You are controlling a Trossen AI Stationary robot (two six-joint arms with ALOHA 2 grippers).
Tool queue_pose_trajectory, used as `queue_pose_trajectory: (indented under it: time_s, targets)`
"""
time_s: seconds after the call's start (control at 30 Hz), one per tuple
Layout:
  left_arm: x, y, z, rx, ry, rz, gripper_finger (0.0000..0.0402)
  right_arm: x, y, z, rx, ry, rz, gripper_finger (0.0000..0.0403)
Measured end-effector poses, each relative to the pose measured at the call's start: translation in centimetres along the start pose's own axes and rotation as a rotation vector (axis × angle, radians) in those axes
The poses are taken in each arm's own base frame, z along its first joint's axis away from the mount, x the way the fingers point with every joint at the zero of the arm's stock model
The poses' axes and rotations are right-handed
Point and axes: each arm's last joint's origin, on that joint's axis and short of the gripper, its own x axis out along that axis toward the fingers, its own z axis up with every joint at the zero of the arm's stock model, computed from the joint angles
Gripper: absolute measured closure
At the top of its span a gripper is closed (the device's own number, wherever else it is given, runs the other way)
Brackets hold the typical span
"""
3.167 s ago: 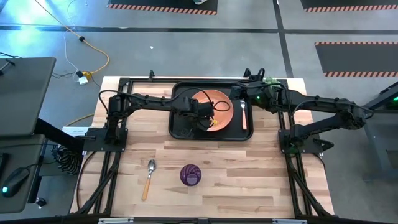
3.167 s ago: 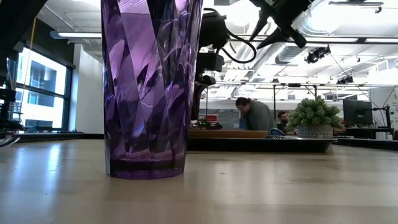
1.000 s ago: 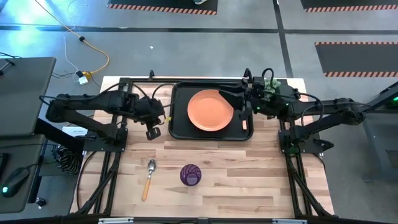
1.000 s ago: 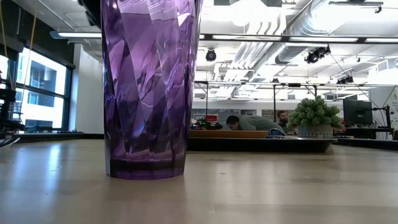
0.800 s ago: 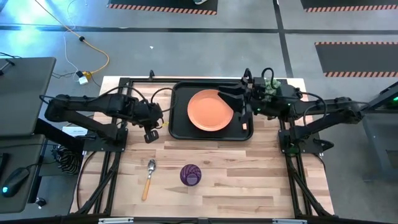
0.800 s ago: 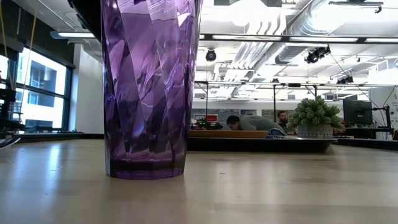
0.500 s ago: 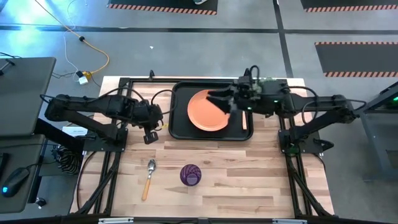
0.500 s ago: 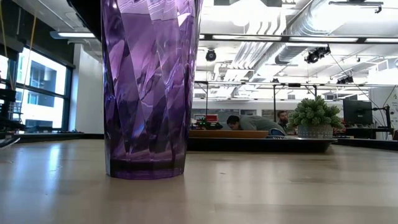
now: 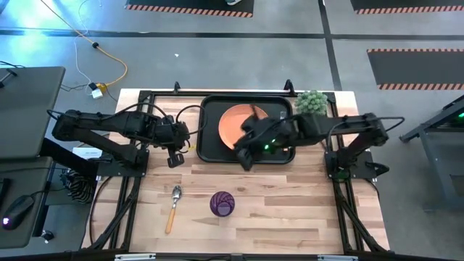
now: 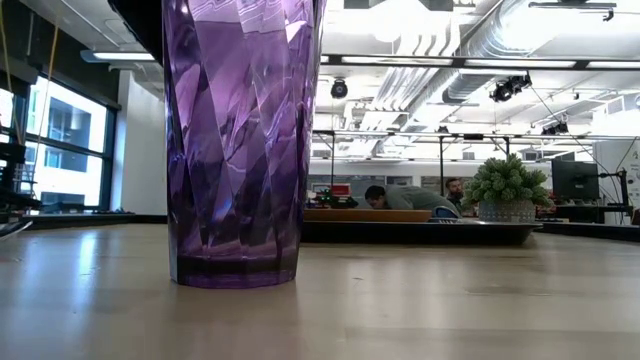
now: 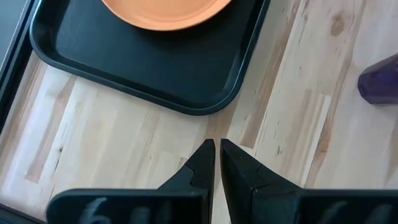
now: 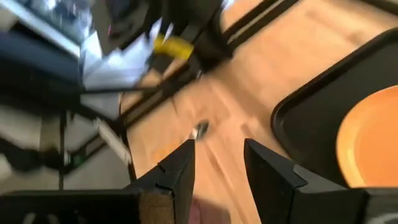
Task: Pick and place plate/cup/fork/spoon on tray
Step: Put the violet cup on the black serving tray
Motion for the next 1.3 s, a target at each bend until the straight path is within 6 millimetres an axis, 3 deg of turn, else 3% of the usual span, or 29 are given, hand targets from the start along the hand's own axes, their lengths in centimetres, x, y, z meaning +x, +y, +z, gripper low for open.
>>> queue_pose_trajectory:
  time_s: [0.27, 0.73, 1.3]
  targets:
    - [0.0, 0.0, 0.0, 0.026, 0.001, 0.001, 0.0385, 4.0, 1.9, -3.2, -0.188, 0.175, 0.014, 0.0273]
    - [0.0, 0.0, 0.0, 0.043, 0.001, 0.001, 0.0385, 10.4, 2.7, -7.8, -0.248, 0.353, -0.018, 0.0273]
    - [0.0, 0.0, 0.0, 0.043, 0.0, 0.001, 0.0385, 13.8, 2.5, -10.5, -0.264, 0.45, -0.032, 0.0273]
